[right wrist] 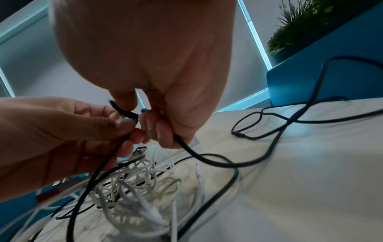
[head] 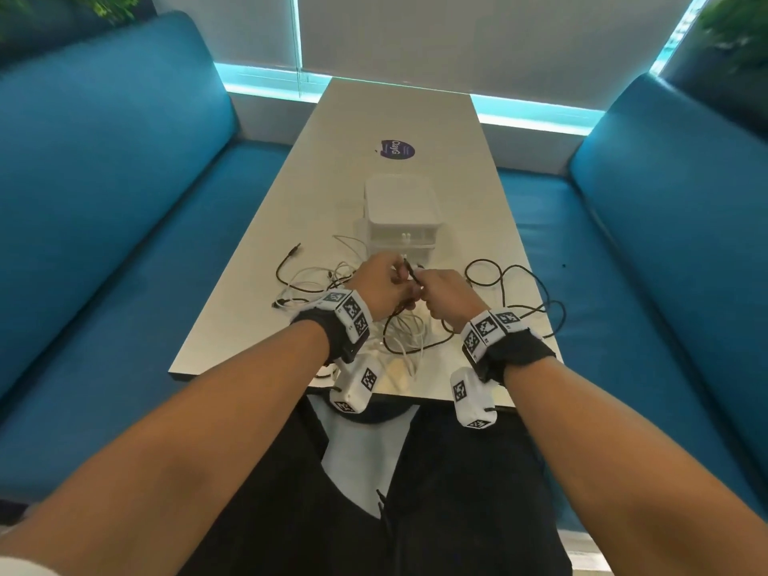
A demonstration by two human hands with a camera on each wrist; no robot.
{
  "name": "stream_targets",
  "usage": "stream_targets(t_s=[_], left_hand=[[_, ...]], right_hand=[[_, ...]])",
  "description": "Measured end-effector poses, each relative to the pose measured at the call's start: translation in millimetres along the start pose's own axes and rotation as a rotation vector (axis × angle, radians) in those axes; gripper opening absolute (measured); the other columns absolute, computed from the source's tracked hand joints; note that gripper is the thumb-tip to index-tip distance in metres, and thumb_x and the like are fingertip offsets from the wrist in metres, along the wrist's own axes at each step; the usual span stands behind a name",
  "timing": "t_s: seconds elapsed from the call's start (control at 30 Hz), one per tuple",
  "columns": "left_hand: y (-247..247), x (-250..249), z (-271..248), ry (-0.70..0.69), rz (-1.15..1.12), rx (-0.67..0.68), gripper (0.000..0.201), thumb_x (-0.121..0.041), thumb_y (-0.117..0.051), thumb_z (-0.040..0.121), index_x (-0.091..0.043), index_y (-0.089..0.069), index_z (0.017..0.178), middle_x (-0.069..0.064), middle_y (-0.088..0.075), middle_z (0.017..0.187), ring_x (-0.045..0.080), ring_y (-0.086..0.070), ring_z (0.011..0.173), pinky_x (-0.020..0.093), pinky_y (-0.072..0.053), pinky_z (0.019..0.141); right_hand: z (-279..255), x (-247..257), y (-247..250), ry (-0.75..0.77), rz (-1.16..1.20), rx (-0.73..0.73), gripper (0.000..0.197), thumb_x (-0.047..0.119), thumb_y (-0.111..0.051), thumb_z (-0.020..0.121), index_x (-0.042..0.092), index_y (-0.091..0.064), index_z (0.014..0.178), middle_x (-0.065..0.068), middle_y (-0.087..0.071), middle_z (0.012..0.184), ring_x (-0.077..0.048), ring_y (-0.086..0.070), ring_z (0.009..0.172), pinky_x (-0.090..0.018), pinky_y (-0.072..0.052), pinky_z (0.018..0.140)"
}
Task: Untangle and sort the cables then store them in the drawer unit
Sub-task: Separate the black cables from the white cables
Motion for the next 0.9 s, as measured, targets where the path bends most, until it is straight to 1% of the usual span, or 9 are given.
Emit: stream_targets(t_s=[0.1,0.2,0.3,0.37,0.43,0.53,0.63,0.77,0.9], left_hand=[[-1.2,1.6,1.7,0.014,-0.015,-0.004,0.033,-0.012,-0.071,0.074,-0.016,-0.040,0.083,0.019,-0.064,0.067,0.032,-0.067,0.057,0.038,-0.049,0.055],[-1.6,5.9,2.4,0.019,0.060,0.009,0.035,-0.020,-0.068,0.071,-0.023,-0.035,0.081,0.019,-0.056,0.064,0.040,-0.071,0.064,0.045,-0.050,0.055],[-3.7,2.0,-2.3,0.000,0.174,0.016,0.038,-0.024,-0.073,0.071,-0.025,-0.036,0.082,0.012,-0.063,0.067,0.036,-0.072,0.070,0.045,-0.057,0.063],[-5.3,-1.4,-4.7,-0.001,0.246,0.019,0.037,-0.022,-0.075,0.075,-0.023,-0.039,0.085,0.007,-0.069,0.071,0.025,-0.072,0.068,0.040,-0.056,0.061],[-7.1,-0.3,-5.1,0.019,0.345,0.045,0.030,-0.019,-0.072,0.082,-0.019,-0.044,0.092,0.003,-0.071,0.075,0.017,-0.067,0.065,0.032,-0.050,0.059],[-8.3,2.8,-6.4,-0.006,0.594,0.119,0.011,-0.022,-0.062,0.094,-0.015,-0.057,0.100,0.000,-0.071,0.083,0.018,-0.065,0.076,0.031,-0.050,0.067],[-3.4,6.7,-5.3,-0.023,0.700,0.193,0.020,-0.019,-0.049,0.100,-0.011,-0.068,0.097,0.002,-0.071,0.086,0.021,-0.066,0.082,0.032,-0.053,0.077],[3.1,12.3,-3.7,-0.070,0.858,0.214,0.022,-0.020,-0.045,0.102,-0.018,-0.067,0.100,0.002,-0.067,0.092,0.023,-0.062,0.089,0.038,-0.052,0.085],[-3.7,13.0,-0.7,-0.082,0.970,0.258,0.020,-0.017,-0.046,0.098,-0.024,-0.065,0.094,0.001,-0.067,0.093,0.024,-0.062,0.087,0.037,-0.051,0.079]], right_hand=[[-1.1,-8.0,1.4,0.007,0.059,0.045,0.029,0.030,-0.053,0.095,0.011,-0.063,0.076,0.001,-0.054,0.058,-0.014,-0.037,0.053,-0.027,-0.029,0.050],[-0.6,-12.5,3.3,0.018,0.029,0.061,0.018,0.021,-0.055,0.087,0.008,-0.065,0.077,-0.001,-0.059,0.062,-0.014,-0.042,0.056,-0.026,-0.033,0.052],[-1.6,-11.2,2.4,0.101,-0.100,0.012,0.024,0.023,-0.053,0.098,0.010,-0.068,0.086,0.006,-0.066,0.065,-0.006,-0.056,0.057,-0.020,-0.042,0.056],[1.7,-13.5,1.6,0.141,-0.245,-0.003,0.030,0.030,-0.048,0.102,0.009,-0.069,0.098,-0.004,-0.072,0.083,-0.016,-0.066,0.076,-0.030,-0.049,0.068],[5.1,-16.4,1.2,0.163,-0.432,-0.029,0.033,0.032,-0.043,0.104,0.009,-0.066,0.103,-0.008,-0.070,0.093,-0.026,-0.064,0.088,-0.034,-0.045,0.073],[10.5,-22.4,8.7,0.128,-0.553,-0.122,0.037,0.034,-0.037,0.105,0.008,-0.063,0.105,-0.016,-0.067,0.103,-0.034,-0.061,0.099,-0.035,-0.042,0.078],[13.0,-27.7,24.4,0.026,-0.567,-0.218,0.040,0.033,-0.034,0.106,0.003,-0.060,0.112,-0.023,-0.064,0.111,-0.039,-0.059,0.106,-0.034,-0.038,0.077],[11.0,-27.4,39.1,-0.021,-0.495,-0.232,0.040,0.036,-0.032,0.107,0.006,-0.058,0.113,-0.018,-0.064,0.109,-0.034,-0.060,0.100,-0.033,-0.041,0.078],[8.3,-16.5,27.1,0.113,-0.200,-0.117,0.034,0.035,-0.035,0.105,0.011,-0.057,0.095,-0.007,-0.067,0.089,-0.031,-0.067,0.090,-0.050,-0.054,0.090]])
Point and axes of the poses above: each hand's wrist, its own z-axis towards the middle knuckle, its own y-axis out of the back of the hand, x = y × z, the point moved 1 cm from there along z, towards the middle knuckle
